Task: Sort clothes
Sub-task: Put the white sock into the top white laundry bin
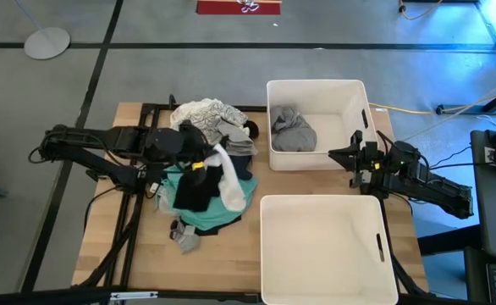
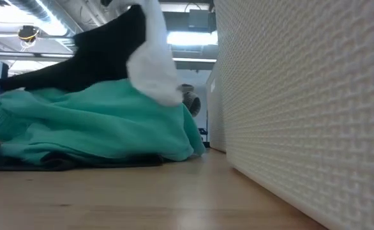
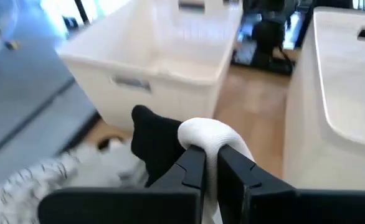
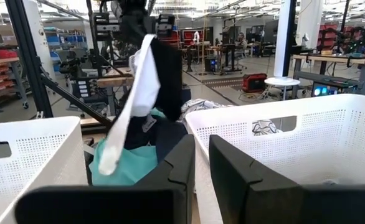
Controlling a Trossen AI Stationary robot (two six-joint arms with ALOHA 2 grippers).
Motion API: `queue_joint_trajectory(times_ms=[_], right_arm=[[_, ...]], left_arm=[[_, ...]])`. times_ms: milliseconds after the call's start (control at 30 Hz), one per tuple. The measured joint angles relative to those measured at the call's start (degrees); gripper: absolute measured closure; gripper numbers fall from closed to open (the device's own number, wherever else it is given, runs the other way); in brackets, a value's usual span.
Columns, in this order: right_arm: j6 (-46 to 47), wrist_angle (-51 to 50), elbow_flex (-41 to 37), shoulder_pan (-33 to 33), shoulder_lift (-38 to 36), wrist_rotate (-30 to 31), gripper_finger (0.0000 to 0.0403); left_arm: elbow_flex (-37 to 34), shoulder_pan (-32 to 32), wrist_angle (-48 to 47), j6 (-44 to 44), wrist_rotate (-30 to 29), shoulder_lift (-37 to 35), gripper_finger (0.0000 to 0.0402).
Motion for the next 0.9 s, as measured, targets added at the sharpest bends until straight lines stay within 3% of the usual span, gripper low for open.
queue_joint_trajectory(times_ms=[333,533,667,900], right_arm=[[8.7,7.5,0.0,0.0,0.0,-0.1,0.0352],[10.3,18.9,0.0,0.0,2.5,-3.1,0.0352],[9.7,26.3,0.1,0.0,9.1,-5.0,0.0352],[9.5,37.7,4.2,0.0,27.3,-6.4,0.0352]], left_arm=[[-0.8,0.0,8.0,9.0,-0.9,0.0,0.0382],[-1.5,0.0,13.7,14.0,-1.0,1.2,0.0387],[-1.5,0.0,16.8,16.6,-1.0,2.2,0.0385],[-1.5,0.0,20.8,19.7,-1.0,2.7,0.0381]])
